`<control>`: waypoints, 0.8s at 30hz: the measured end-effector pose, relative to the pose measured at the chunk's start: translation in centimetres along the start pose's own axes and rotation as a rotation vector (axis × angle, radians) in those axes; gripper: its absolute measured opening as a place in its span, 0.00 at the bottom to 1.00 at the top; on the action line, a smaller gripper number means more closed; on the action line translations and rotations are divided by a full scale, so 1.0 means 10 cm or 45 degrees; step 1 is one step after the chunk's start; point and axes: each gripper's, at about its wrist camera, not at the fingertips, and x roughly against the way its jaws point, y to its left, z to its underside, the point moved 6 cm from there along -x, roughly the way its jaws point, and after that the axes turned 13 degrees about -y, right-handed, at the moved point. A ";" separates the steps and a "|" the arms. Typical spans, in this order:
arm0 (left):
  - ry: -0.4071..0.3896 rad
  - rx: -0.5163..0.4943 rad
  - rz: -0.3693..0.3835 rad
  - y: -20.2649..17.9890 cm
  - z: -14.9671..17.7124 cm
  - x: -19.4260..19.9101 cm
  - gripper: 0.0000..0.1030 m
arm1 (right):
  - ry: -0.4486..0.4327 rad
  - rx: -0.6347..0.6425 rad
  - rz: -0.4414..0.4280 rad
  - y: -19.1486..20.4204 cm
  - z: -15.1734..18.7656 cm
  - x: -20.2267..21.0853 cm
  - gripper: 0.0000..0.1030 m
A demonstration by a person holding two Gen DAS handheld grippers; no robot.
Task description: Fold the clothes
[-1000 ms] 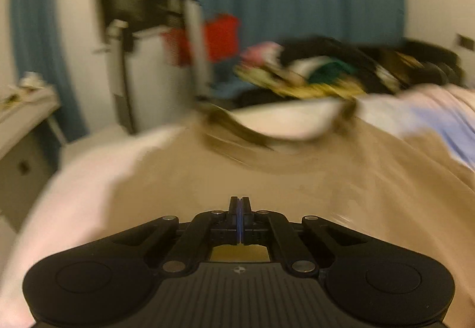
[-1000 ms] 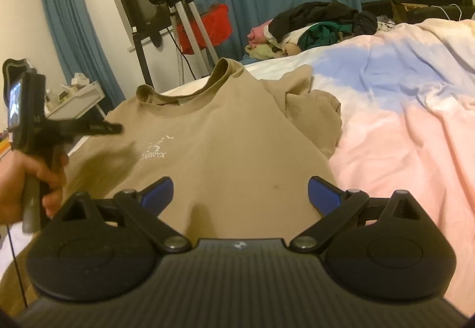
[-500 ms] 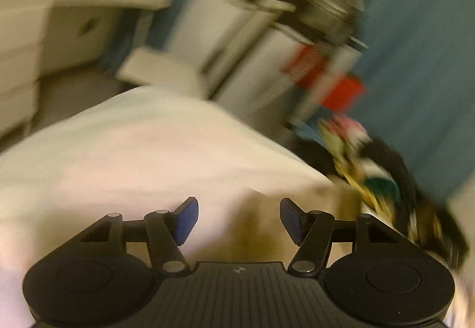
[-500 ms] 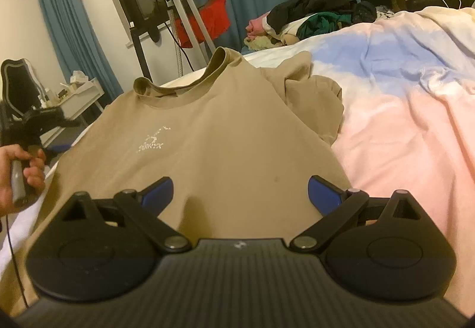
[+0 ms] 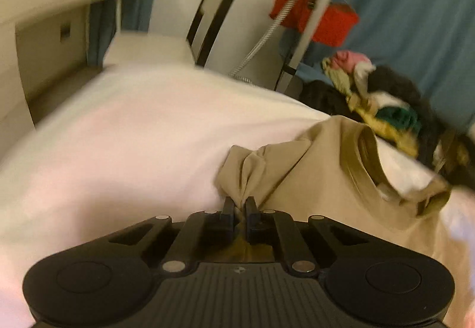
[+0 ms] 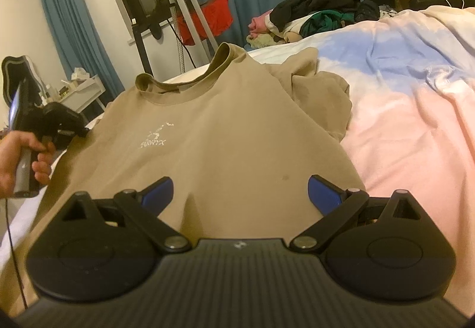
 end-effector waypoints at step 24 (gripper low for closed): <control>-0.130 -0.470 0.483 -1.18 0.50 1.05 0.49 | -0.024 -0.053 -0.010 -0.02 -0.05 0.03 0.96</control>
